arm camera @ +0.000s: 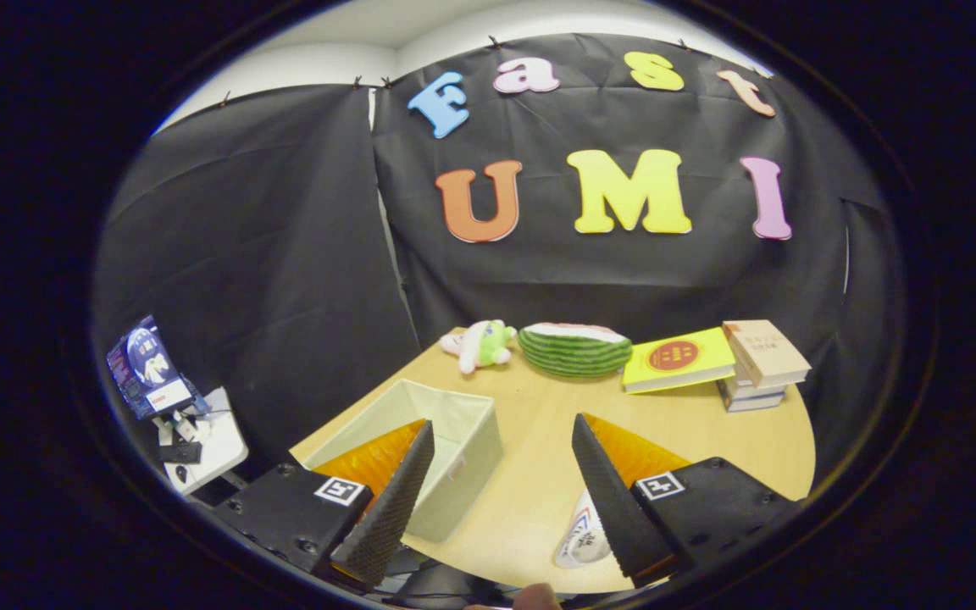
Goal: Open the storage box then place both shoes into the box .Put the left shoe in first, then the right shoe, with the right side of both shoes facing outward in a uniform manner.
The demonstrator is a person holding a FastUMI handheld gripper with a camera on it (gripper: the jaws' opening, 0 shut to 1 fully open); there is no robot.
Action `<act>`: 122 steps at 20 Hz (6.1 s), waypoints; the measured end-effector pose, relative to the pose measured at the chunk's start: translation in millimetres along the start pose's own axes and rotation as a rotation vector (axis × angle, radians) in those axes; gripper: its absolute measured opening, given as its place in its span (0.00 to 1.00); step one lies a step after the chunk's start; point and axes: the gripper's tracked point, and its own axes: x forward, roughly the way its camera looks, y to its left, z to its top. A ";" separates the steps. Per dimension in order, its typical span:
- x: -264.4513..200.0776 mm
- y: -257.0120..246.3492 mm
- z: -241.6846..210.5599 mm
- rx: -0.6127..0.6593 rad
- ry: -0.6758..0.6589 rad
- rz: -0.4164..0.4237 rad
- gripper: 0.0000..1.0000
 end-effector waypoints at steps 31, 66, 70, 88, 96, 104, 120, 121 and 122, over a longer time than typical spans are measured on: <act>98.1 -148.7 -261.5 0.340 0.788 -0.060 0.75; -8.3 40.1 -59.2 0.659 0.432 0.199 0.06; 13.0 101.5 -27.3 0.599 0.433 0.242 0.06; 184.4 205.1 -108.9 0.574 0.712 0.215 0.21; 171.0 202.8 -81.0 0.457 0.580 0.245 0.78; 107.5 140.4 -47.1 0.289 0.413 0.151 0.82; -22.0 -150.6 -143.2 0.242 0.520 -0.242 0.83; -22.1 -165.8 -154.8 0.245 0.545 -0.263 0.83; -20.9 -178.7 -164.0 0.249 0.565 -0.278 0.83</act>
